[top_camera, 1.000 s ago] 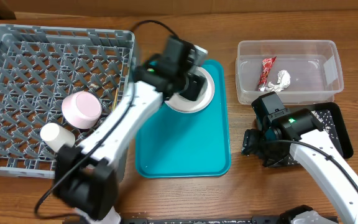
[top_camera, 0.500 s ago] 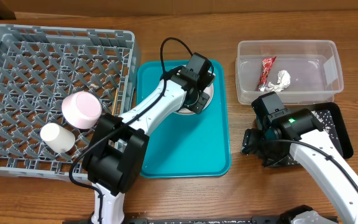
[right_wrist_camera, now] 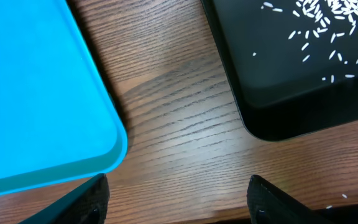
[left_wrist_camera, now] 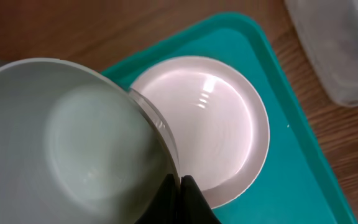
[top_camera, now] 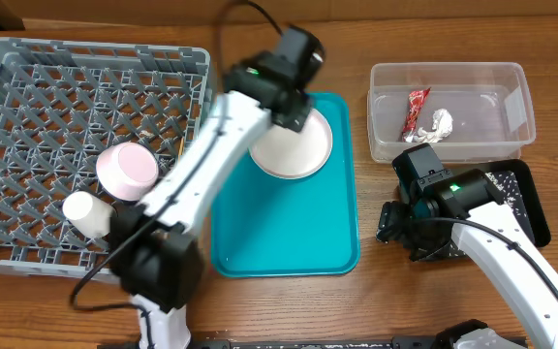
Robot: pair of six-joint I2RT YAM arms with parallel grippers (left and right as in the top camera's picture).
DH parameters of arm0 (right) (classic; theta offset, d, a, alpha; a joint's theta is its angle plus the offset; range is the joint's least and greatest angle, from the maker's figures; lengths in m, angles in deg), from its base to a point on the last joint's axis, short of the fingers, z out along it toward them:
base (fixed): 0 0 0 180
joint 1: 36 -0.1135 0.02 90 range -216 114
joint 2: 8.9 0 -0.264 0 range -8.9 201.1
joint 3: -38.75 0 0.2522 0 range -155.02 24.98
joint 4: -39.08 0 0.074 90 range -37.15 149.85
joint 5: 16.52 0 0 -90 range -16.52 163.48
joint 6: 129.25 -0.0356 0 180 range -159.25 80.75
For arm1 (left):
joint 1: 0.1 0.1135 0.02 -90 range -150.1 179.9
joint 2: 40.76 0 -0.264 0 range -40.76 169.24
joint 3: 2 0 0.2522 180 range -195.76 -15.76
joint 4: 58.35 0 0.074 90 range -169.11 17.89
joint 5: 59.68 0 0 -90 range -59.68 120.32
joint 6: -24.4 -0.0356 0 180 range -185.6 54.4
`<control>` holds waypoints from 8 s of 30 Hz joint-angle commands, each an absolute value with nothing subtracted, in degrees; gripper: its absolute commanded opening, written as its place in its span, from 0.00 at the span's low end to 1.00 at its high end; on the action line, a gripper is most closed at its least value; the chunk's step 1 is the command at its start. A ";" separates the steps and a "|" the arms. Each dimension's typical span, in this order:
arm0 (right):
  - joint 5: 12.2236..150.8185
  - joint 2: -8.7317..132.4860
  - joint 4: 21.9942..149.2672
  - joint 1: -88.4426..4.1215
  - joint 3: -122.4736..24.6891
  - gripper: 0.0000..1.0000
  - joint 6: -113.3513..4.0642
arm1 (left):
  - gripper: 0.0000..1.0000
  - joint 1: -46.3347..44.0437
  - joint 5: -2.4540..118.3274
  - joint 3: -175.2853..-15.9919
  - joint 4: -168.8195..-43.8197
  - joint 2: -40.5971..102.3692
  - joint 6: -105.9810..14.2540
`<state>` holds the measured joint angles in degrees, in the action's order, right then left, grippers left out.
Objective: Sort waste into correct bins and load items into the dishwasher
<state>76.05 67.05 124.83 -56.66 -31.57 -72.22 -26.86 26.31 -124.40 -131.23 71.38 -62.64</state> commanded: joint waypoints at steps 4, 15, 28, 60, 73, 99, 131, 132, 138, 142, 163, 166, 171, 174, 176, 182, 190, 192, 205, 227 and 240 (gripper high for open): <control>75.46 67.09 124.74 -56.49 -32.05 0.73 -72.24 | 0.04 -12.33 52.82 -126.43 -133.52 65.87 -67.10; 75.48 67.09 124.77 -56.49 -32.05 0.73 -72.26 | 0.04 7.32 83.07 -124.69 -139.09 71.42 -77.70; 75.48 67.09 125.05 -56.49 -32.03 0.73 -72.26 | 0.04 19.50 96.21 -124.60 -140.84 75.90 -86.68; 75.46 67.09 125.42 -56.49 -32.03 0.73 -72.24 | 0.90 40.81 103.40 -124.69 -151.25 85.65 -90.62; 73.12 67.05 125.31 -55.85 -32.23 0.74 -75.58 | 1.00 33.77 92.38 -124.69 -150.72 69.12 -87.71; 86.01 66.98 122.60 -32.71 -37.12 1.00 -65.72 | 1.00 -32.56 34.40 -124.66 -138.42 85.56 -64.21; 86.01 66.98 124.07 -32.71 -37.12 1.00 -65.75 | 0.43 -31.19 32.87 -133.04 -141.50 79.90 -62.18; 86.01 66.98 124.07 -32.71 -37.12 1.00 -65.75 | 0.47 -31.21 32.89 -132.55 -141.76 79.99 -61.28; 86.01 66.98 124.07 -32.71 -37.12 1.00 -65.75 | 0.52 -31.97 32.87 -125.01 -140.49 81.47 -55.38; 86.01 66.98 124.04 -32.71 -37.12 1.00 -65.75 | 0.51 -32.35 33.52 -116.84 -136.27 81.85 -53.52; 86.03 66.98 124.13 -32.71 -37.12 1.00 -65.75 | 0.04 -33.72 35.88 -110.76 -133.48 80.73 -53.55; 86.01 66.98 124.33 -32.71 -37.12 1.00 -65.75 | 0.04 -33.26 35.93 -118.98 -137.80 79.92 -53.61; 85.99 66.98 124.55 -32.71 -37.12 1.00 -65.72 | 0.04 -30.88 36.84 -132.10 -144.45 77.87 -55.36; 86.01 66.98 124.57 -32.71 -37.12 1.00 -65.72 | 0.04 -27.23 40.84 -138.74 -148.08 76.21 -58.64; 85.99 66.98 124.57 -32.71 -37.12 1.00 -65.72 | 0.04 -23.71 45.74 -141.84 -149.94 74.98 -61.79; 85.99 66.98 124.53 -32.71 -37.12 1.00 -65.72 | 0.04 -9.92 68.58 -143.53 -152.30 72.58 -73.39; 85.53 66.98 124.33 -32.71 -37.12 1.00 -65.72 | 0.04 6.03 85.98 -139.24 -157.89 73.93 -84.74; 85.53 66.98 124.07 -32.71 -37.12 1.00 -65.72 | 0.04 7.15 86.04 -136.90 -157.87 74.06 -86.40; 85.90 66.98 121.29 -33.69 -37.12 1.00 -64.26 | 0.66 13.03 77.91 -127.75 -156.54 74.20 -87.62; 85.86 66.30 110.67 -47.40 -37.34 1.00 -48.26 | 1.00 11.56 36.04 -126.98 -168.95 61.19 -59.25; 77.73 28.49 111.78 -47.40 -27.88 1.00 -49.70 | 1.00 11.04 39.75 -85.63 -140.91 13.11 -65.79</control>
<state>80.46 36.51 112.37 -47.61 -30.02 -49.70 11.43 38.07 -96.12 -149.26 27.49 -62.59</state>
